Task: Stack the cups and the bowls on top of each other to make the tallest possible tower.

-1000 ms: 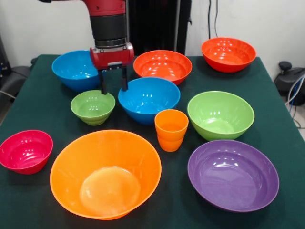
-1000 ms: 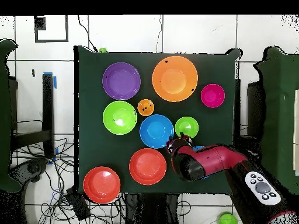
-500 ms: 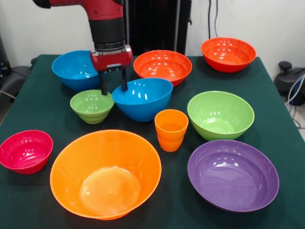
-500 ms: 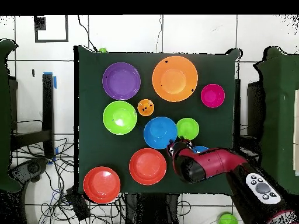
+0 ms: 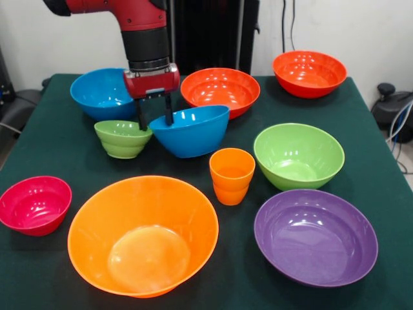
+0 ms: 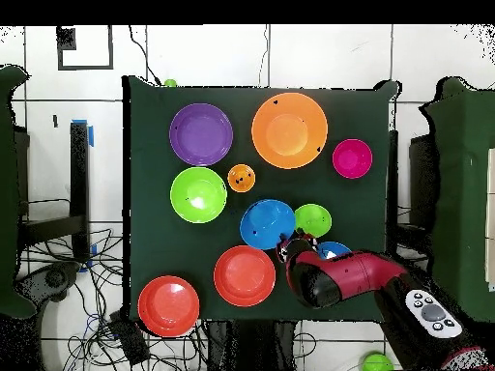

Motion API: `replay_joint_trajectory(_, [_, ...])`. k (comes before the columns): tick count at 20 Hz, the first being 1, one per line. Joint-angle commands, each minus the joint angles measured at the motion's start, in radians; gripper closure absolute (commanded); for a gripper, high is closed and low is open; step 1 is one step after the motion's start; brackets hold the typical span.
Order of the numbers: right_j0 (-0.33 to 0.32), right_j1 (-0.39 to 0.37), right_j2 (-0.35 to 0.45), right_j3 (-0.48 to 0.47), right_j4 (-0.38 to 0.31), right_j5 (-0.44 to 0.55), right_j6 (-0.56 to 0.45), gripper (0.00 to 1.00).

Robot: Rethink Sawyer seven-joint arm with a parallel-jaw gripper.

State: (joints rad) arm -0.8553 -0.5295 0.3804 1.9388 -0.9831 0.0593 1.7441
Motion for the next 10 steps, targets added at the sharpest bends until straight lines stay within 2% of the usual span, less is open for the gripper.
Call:
replay_joint_trajectory(1, [0.027, 0.05, 0.002, -0.035, -0.083, -0.05, 0.025, 0.0])
replay_joint_trajectory(10, [0.036, 0.048, -0.008, -0.036, -0.074, -0.048, 0.022, 0.0])
